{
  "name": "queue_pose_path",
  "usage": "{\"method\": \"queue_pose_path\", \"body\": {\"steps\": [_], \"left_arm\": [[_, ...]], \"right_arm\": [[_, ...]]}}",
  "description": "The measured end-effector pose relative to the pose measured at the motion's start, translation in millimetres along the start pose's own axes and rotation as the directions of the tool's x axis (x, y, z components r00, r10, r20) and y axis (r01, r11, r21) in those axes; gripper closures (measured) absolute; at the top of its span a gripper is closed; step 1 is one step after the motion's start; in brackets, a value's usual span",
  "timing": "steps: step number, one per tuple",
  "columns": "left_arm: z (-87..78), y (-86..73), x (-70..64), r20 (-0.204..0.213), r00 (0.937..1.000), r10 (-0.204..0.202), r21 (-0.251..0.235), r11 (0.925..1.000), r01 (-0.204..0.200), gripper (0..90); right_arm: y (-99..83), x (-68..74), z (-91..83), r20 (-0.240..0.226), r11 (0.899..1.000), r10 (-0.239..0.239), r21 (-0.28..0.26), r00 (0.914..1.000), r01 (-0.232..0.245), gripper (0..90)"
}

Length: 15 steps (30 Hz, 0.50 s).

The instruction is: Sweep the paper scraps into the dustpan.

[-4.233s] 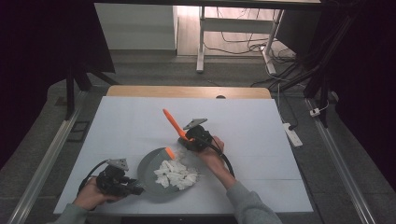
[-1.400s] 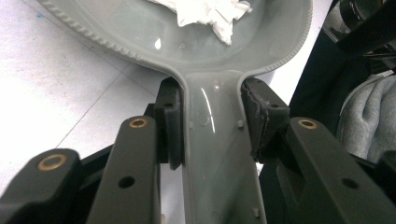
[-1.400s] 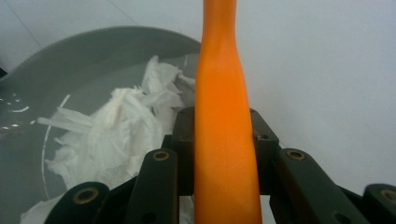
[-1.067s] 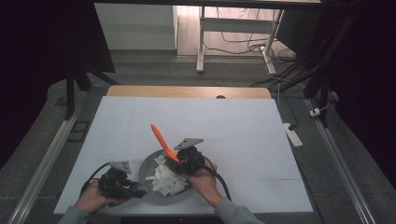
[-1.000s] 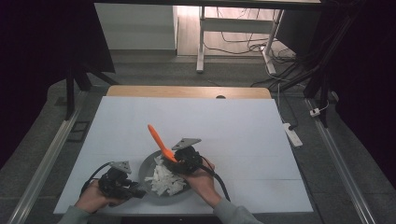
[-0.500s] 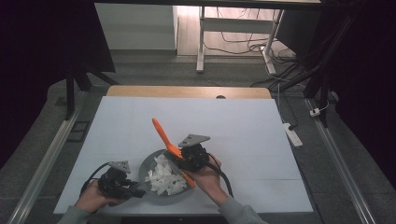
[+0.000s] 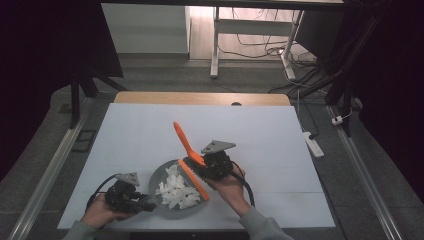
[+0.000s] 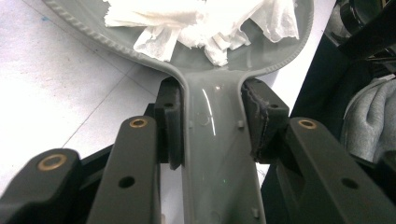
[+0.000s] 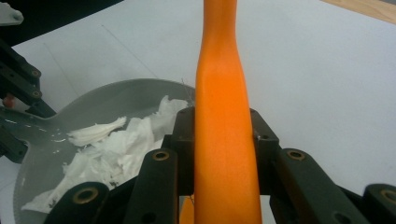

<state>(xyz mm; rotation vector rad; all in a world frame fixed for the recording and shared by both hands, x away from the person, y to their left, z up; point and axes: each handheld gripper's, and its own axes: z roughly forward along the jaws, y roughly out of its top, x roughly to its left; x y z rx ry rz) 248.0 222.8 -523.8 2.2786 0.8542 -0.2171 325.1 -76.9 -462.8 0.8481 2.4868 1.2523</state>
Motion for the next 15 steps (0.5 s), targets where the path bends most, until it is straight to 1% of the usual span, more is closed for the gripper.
{"method": "queue_pose_path", "body": {"steps": [6, 12, 15], "left_arm": [[0.1, -0.4, -0.2, -0.002, 1.0, 0.002, -0.006, 1.0, -0.002, 61.0], [-0.6, -0.4, -0.1, -0.015, 0.9999, -0.001, -0.017, 0.9999, 0.001, 61.0], [-1.1, -0.1, -0.1, -0.023, 0.9997, -0.003, -0.028, 0.9996, 0.003, 61.0]], "right_arm": [[-3.2, -8.2, -5.9, 0.02, 1.0, 0.013, 0.003, 0.9997, -0.013, 70.3], [-5.6, -13.4, -11.4, 0.027, 1.0, 0.02, -0.001, 0.9994, -0.02, 70.3], [-6.5, -17.0, -14.8, 0.025, 0.999, 0.033, -0.001, 0.9991, -0.033, 70.3]]}}
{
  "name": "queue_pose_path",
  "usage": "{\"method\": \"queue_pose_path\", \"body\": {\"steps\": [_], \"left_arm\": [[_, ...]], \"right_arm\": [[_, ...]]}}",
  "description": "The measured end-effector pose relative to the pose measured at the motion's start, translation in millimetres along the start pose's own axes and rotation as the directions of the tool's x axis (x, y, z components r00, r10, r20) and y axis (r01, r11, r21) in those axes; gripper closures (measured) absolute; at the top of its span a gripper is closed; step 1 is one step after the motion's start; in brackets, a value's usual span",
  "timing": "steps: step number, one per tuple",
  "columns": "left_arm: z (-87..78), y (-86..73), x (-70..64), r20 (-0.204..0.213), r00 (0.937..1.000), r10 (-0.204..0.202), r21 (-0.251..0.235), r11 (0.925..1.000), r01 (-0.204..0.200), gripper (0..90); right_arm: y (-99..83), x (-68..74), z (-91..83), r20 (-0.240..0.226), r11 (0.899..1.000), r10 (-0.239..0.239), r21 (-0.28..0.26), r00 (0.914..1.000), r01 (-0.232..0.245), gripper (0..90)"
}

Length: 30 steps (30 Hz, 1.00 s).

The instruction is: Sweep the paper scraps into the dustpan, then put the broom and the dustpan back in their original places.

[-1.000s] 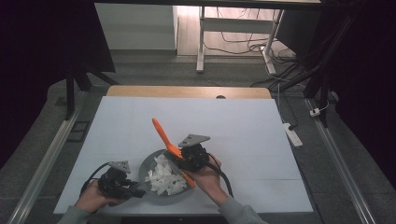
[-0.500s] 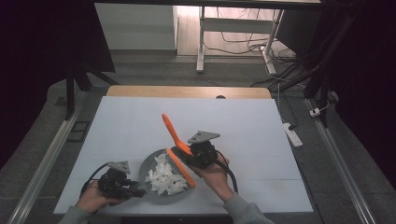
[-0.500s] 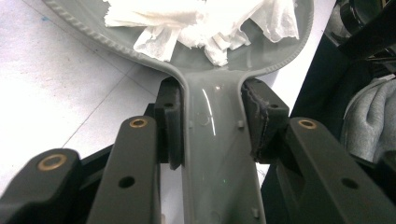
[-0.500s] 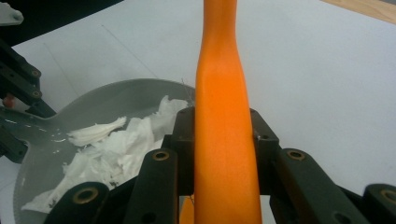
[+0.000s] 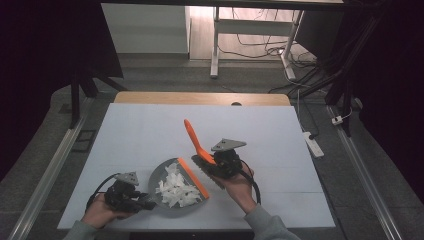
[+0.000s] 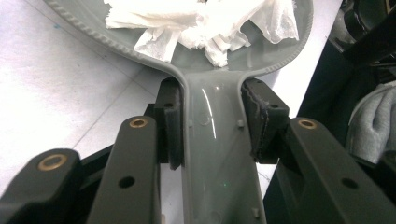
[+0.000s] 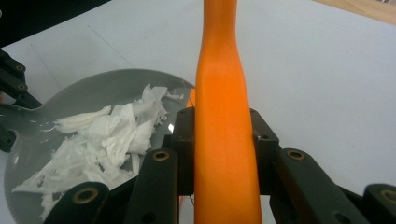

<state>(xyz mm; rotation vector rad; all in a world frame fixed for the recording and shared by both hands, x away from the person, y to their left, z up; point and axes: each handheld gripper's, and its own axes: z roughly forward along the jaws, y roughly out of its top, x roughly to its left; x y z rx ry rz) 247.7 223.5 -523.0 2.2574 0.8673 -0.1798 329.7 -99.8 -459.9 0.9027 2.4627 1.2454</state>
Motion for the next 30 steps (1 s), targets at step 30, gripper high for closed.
{"method": "queue_pose_path", "body": {"steps": [30], "left_arm": [[-15.2, 9.0, -10.5, -0.115, 0.989, -0.093, -0.184, 0.9804, 0.071, 60.9]], "right_arm": [[-11.8, -27.8, -51.4, -0.015, 0.998, -0.022, -0.066, 0.9997, 0.021, 70.3]]}}
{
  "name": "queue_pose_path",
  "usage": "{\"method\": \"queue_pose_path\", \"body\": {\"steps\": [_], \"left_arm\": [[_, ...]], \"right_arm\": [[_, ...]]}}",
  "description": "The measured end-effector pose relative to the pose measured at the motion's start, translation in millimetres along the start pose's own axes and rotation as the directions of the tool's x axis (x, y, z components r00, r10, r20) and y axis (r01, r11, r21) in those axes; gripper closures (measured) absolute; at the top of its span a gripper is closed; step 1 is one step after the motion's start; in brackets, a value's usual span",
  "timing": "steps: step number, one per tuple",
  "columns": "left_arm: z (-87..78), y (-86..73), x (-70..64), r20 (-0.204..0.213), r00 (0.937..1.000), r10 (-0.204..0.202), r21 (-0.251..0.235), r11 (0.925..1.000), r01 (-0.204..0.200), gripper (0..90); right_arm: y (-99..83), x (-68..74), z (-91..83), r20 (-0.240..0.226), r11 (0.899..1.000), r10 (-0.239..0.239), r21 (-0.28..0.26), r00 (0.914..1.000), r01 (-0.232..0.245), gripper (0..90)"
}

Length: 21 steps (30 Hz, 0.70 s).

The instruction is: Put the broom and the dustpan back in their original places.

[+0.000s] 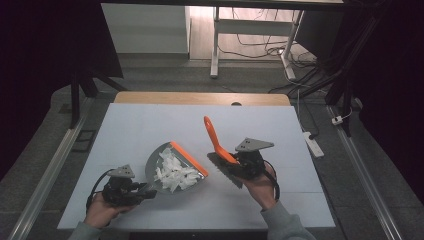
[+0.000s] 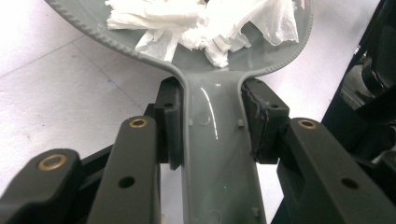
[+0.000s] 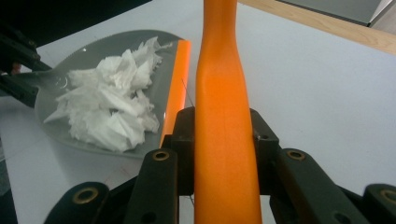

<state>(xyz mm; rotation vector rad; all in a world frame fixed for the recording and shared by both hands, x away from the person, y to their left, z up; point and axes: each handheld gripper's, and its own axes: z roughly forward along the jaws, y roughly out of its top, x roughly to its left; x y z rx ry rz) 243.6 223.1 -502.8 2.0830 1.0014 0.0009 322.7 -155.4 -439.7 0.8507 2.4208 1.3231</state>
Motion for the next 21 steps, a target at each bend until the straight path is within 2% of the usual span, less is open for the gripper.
{"method": "queue_pose_path", "body": {"steps": [9, 16, 21], "left_arm": [[-2.9, 0.0, 1.4, -0.047, 0.9977, -0.049, -0.032, 0.9983, 0.048, 60.9], [-6.3, -1.4, 5.5, -0.088, 0.9914, -0.097, -0.059, 0.9941, 0.092, 60.9], [-8.1, -2.3, 6.0, -0.121, 0.9866, -0.109, -0.081, 0.9917, 0.1, 60.9]], "right_arm": [[-10.3, -7.0, -9.6, 0.015, 1.0, 0.002, 0.017, 0.9999, -0.002, 70.3], [-18.5, -18.5, -21.4, 0.023, 1.0, 0.024, 0.011, 0.9995, -0.024, 70.3], [-24.5, -25.4, -25.6, 0.025, 0.999, 0.045, 0.014, 0.9987, -0.046, 70.3]]}}
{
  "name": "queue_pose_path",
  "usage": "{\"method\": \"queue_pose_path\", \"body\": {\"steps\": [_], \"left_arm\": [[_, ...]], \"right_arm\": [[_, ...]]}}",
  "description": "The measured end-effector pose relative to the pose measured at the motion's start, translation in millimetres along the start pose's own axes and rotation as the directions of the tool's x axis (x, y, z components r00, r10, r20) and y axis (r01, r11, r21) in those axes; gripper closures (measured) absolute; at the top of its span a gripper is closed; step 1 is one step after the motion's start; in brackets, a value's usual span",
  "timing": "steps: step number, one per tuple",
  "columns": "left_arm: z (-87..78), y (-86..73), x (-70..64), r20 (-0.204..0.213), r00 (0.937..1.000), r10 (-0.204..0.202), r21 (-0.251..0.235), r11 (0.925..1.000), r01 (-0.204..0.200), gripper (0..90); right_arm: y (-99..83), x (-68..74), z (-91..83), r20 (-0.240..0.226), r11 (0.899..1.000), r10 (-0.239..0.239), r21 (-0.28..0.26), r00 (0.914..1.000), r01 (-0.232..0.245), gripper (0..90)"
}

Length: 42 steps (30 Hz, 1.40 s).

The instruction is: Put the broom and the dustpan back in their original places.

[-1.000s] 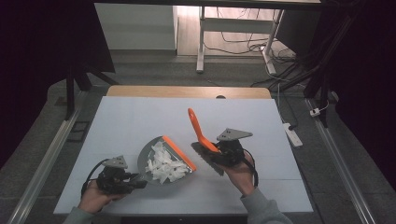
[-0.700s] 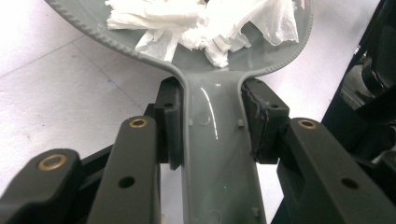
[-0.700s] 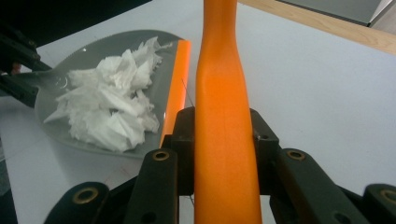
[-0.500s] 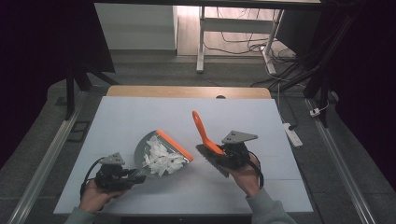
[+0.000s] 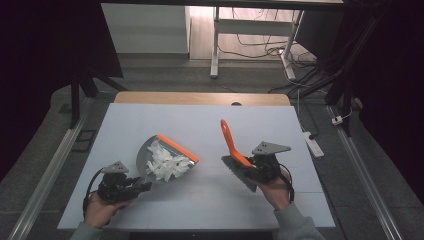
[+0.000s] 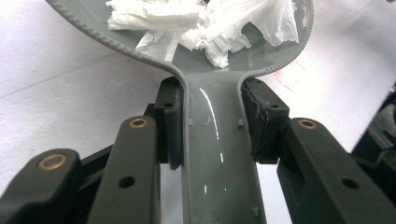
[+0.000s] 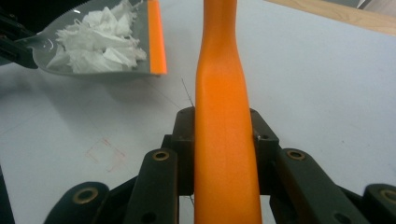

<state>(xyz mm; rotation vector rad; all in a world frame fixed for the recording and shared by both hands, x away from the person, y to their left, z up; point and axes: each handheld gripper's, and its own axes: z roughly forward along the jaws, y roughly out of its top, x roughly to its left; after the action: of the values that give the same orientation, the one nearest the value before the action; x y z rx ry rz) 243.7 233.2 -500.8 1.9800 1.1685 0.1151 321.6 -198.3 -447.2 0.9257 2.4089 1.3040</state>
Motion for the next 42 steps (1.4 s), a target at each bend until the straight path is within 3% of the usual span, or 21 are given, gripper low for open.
{"method": "queue_pose_path", "body": {"steps": [9, 18, 21, 25, 35, 38, 42], "left_arm": [[-5.5, -1.6, 1.4, -0.052, 0.9975, -0.048, -0.039, 0.9982, 0.046, 60.9], [-2.1, -3.3, -1.5, -0.133, 0.9837, -0.12, -0.077, 0.9908, 0.111, 60.9], [1.3, -3.8, -2.2, -0.16, 0.9748, -0.155, -0.086, 0.986, 0.143, 60.9], [6.1, -6.4, -0.4, -0.194, 0.9565, -0.218, -0.1, 0.9743, 0.202, 60.9], [11.7, -11.1, 5.4, -0.244, 0.9248, -0.292, -0.133, 0.9546, 0.267, 60.9], [14.7, -12.5, 8.7, -0.244, 0.9102, -0.334, -0.152, 0.9403, 0.304, 60.9], [17.4, -14.0, 11.4, -0.249, 0.8973, -0.365, -0.157, 0.9293, 0.334, 60.9]], "right_arm": [[-8.8, -6.4, -3.7, -0.009, 1.0, 0.022, 0.012, 0.9997, -0.022, 70.3], [-14.9, -12.2, -11.0, -0.032, 1.0, 0.022, 0.014, 0.9993, -0.021, 70.3], [-16.9, -15.8, -14.8, -0.042, 1.0, 0.018, 0.015, 0.9989, -0.018, 70.3], [-19.4, -21.7, -19.2, -0.039, 0.999, 0.034, 0.011, 0.9987, -0.033, 70.3], [-24.0, -24.0, -14.2, -0.042, 0.999, 0.044, 0.034, 0.9981, -0.043, 70.3], [-25.9, -22.6, -9.8, -0.048, 0.998, 0.042, 0.048, 0.998, -0.04, 70.3], [-27.5, -20.8, -5.9, -0.053, 0.997, 0.041, 0.061, 0.9978, -0.037, 70.3]]}}
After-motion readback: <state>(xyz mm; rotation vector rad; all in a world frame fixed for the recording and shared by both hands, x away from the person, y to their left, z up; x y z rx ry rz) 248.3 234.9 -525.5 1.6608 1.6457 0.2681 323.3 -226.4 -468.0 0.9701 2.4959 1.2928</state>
